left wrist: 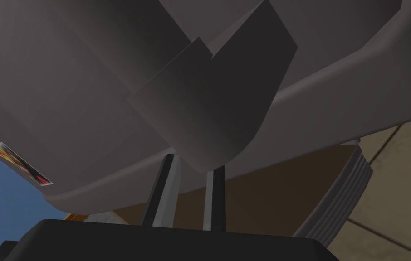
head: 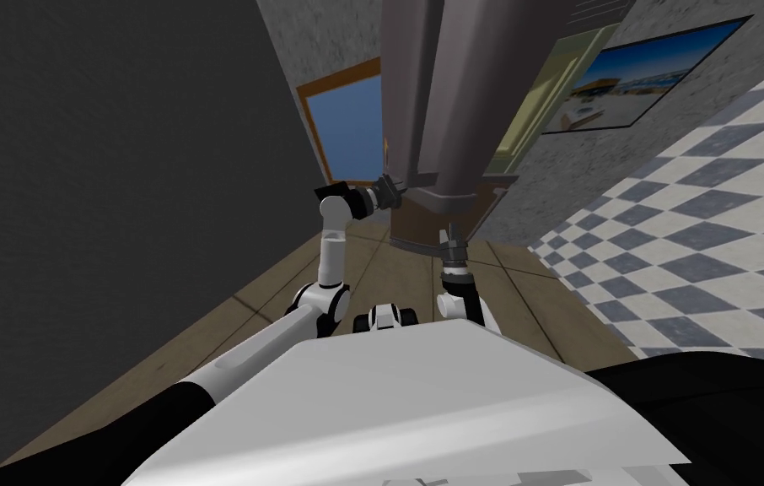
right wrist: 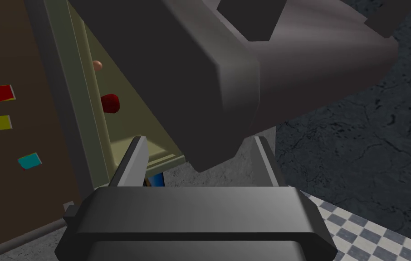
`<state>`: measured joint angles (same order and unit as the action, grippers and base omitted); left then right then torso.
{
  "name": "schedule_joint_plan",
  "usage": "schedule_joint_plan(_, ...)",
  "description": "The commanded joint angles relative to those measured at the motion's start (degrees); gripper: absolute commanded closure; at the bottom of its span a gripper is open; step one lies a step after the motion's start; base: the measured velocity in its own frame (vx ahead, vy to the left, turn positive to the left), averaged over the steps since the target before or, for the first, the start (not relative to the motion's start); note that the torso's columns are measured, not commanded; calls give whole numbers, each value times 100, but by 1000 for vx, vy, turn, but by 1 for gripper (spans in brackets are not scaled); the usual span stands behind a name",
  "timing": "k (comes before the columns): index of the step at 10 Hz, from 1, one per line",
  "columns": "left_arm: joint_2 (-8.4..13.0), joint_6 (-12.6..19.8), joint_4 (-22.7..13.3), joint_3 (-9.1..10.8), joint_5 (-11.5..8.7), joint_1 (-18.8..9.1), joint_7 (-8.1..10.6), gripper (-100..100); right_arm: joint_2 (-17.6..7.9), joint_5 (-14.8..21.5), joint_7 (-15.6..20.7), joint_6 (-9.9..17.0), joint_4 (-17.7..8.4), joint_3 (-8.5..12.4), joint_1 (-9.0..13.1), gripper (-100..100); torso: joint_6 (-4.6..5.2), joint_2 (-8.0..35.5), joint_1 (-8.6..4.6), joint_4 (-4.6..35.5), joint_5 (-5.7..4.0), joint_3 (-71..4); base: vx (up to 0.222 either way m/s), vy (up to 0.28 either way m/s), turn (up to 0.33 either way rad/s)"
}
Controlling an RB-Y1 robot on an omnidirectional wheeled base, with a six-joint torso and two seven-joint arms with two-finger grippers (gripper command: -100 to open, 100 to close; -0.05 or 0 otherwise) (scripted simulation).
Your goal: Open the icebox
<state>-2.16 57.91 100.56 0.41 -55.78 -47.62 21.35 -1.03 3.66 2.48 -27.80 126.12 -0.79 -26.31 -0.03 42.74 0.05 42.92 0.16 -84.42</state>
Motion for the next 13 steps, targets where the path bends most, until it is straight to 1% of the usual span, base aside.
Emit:
schedule_joint_plan(1, 50, 197, 179, 60, -115, -104, 156, -100, 0, 0, 0, 0, 0, 0, 0, 0, 4, 19, 6, 3, -2, 19, 52, 93, 79)
schedule_joint_plan(2, 74, 268, 213, 92, -126, -177, 240, -100, 2, 0, 0, 0, 0, -1, 0, 0, 6, 22, -39, -18, -18, 26, 23, -62, 94)
schedule_joint_plan(3, 122, 411, 280, 155, -149, -323, 407, -100, 3, 0, 0, 0, 0, -3, 1, 0, 9, 1, -77, -42, -36, 15, 20, -109, 111)
schedule_joint_plan(4, 146, 483, 314, 187, -160, -396, 491, -100, 4, 0, 0, 0, 0, -4, 1, 0, 11, -29, -66, -53, -36, -4, 19, -99, 91)
schedule_joint_plan(5, 194, 626, 381, 250, -183, -542, 658, -100, 4, 0, 0, 0, 1, -4, 1, 0, 17, -31, -42, -44, -29, -8, 12, -75, 78)
schedule_joint_plan(7, 243, 769, 448, 313, -206, -689, 825, -100, 4, 0, 0, 0, 1, -3, 1, 0, 0, -20, 19, -6, 8, -18, 9, -60, 61)
schedule_joint_plan(8, 233, 850, 383, 222, -186, -565, 772, -100, 3, 0, 0, 0, 0, -3, 1, 0, -5, -18, 36, 2, 18, -20, 9, -25, 5)
schedule_joint_plan(9, 236, 883, 382, 215, -189, -558, 784, 0, 3, 0, 0, 0, 0, -3, 1, 0, -3, -20, 38, -23, 11, -12, 3, -9, -4)
schedule_joint_plan(13, 238, 886, 373, 214, -185, -552, 784, 0, 3, 0, 0, 0, 0, -2, 1, 0, 3, -40, -7, -60, -16, -10, 0, 0, 0)
